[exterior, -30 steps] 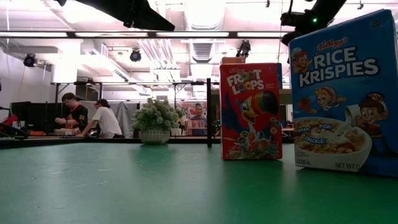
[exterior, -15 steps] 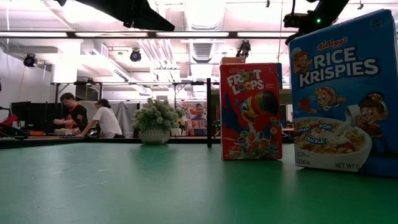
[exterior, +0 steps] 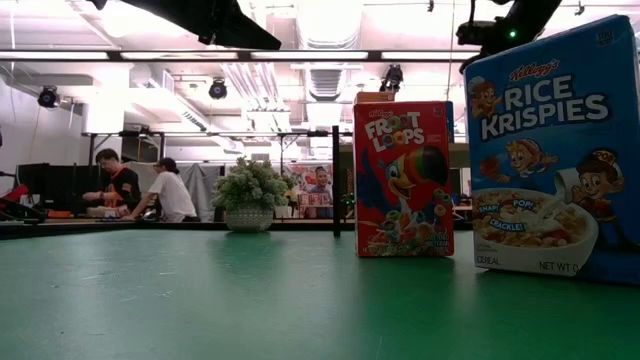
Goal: Stack cereal on shelf
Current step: Put the left red cereal box on the shelf
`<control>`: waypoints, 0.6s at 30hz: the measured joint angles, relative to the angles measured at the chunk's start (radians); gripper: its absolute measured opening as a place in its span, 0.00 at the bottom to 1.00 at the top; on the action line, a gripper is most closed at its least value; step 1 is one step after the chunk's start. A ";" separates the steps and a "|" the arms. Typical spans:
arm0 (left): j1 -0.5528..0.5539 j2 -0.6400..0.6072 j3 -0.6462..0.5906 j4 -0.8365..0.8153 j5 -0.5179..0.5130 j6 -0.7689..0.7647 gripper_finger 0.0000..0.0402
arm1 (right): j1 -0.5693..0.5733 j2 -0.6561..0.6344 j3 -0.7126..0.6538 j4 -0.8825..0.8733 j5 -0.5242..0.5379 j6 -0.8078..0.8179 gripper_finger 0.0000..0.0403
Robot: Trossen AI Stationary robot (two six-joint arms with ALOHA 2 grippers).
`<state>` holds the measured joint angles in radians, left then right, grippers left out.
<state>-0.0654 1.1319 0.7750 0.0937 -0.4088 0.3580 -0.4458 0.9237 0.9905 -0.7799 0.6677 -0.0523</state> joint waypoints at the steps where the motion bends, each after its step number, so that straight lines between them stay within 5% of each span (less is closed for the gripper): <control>1: 0.000 0.000 0.000 0.000 0.000 0.000 0.47 | 0.000 0.000 0.000 0.000 0.013 0.000 0.02; 18: 0.000 0.000 0.000 0.000 0.000 0.000 0.47 | 0.000 0.000 0.000 0.005 0.040 0.075 0.02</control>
<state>-0.0655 1.1316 0.7750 0.0934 -0.4089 0.3580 -0.4458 0.9241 0.9905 -0.7753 0.7078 0.0224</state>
